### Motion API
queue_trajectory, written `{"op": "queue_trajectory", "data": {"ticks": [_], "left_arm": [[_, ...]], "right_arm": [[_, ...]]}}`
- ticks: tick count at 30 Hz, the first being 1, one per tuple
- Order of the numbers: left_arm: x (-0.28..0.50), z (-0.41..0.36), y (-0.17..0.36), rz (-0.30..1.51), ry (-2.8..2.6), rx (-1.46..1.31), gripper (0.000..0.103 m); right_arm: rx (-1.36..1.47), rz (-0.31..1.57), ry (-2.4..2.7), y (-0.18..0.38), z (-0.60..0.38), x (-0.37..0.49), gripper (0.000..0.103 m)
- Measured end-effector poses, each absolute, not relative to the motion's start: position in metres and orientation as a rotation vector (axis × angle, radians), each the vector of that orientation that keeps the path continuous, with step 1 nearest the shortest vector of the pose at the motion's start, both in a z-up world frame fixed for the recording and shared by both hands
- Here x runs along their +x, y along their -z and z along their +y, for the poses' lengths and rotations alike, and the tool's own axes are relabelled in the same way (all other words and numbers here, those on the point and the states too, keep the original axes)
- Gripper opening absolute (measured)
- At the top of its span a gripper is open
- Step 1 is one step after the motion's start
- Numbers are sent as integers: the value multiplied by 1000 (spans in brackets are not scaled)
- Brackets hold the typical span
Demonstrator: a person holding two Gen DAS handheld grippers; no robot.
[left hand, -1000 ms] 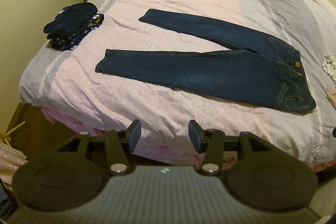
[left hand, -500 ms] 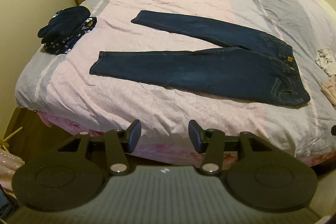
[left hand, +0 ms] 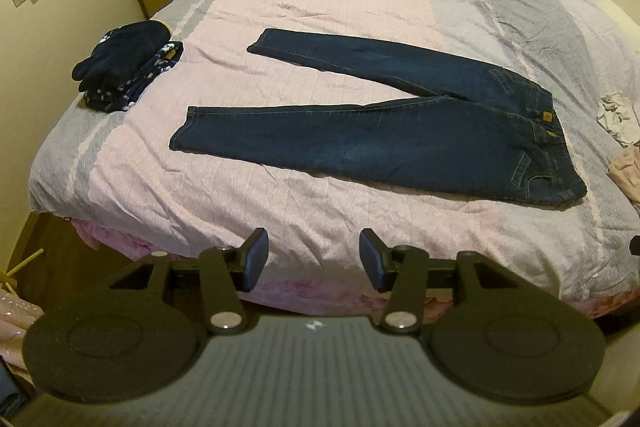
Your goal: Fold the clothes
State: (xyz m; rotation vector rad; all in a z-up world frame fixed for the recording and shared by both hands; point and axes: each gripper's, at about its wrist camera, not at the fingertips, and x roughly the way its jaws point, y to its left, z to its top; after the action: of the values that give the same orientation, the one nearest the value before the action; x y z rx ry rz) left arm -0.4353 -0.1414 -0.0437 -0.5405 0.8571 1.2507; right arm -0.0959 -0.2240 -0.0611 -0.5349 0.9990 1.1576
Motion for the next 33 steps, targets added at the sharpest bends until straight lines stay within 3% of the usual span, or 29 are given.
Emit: {"op": "queue_trajectory", "data": {"ticks": [18, 33], "left_arm": [[-422, -124, 39, 818, -1223, -496, 51], [-361, 7, 52, 845, -1065, -468, 52]], "right_arm": [[-509, 904, -1179, 38, -210, -85, 51], [-493, 945, -1041, 48, -120, -49, 52]]}}
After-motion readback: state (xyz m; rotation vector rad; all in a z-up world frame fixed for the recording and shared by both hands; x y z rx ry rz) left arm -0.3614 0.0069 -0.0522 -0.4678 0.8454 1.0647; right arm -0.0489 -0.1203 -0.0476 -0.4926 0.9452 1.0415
